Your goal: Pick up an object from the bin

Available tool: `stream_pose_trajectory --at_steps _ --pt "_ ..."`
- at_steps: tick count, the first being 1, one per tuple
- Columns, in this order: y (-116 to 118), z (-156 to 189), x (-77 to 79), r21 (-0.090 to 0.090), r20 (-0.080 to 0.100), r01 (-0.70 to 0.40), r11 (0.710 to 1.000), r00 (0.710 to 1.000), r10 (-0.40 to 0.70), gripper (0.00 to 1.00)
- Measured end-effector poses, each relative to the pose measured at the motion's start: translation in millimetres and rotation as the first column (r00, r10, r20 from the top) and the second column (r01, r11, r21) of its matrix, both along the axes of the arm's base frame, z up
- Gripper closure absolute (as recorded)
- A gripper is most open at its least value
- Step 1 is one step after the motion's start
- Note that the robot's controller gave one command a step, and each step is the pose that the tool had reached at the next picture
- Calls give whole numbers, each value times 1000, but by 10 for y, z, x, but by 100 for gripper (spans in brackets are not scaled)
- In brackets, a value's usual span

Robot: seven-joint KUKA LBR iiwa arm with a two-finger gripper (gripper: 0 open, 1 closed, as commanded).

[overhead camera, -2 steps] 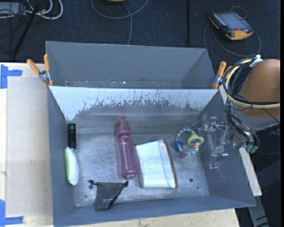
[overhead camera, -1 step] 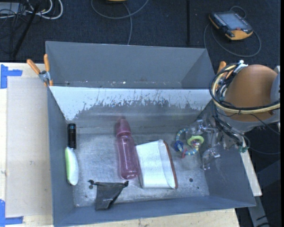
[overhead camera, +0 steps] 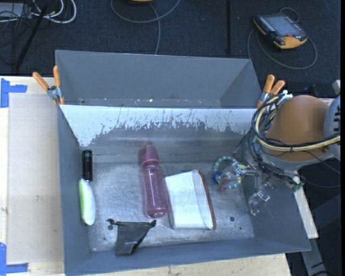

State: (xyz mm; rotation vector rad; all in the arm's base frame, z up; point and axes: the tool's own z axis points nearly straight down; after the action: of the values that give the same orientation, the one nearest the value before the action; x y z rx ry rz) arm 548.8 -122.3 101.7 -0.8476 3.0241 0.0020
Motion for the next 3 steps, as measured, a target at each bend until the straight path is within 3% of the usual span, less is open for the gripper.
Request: stream_pose_trajectory --at_steps 1,2,3 --pt "-59 -283 97 0 8 -97 995 995 97 0" --pt "152 234 272 1 -4 54 999 999 -54 0" --pt "-58 443 458 -1 8 78 997 997 -78 0"
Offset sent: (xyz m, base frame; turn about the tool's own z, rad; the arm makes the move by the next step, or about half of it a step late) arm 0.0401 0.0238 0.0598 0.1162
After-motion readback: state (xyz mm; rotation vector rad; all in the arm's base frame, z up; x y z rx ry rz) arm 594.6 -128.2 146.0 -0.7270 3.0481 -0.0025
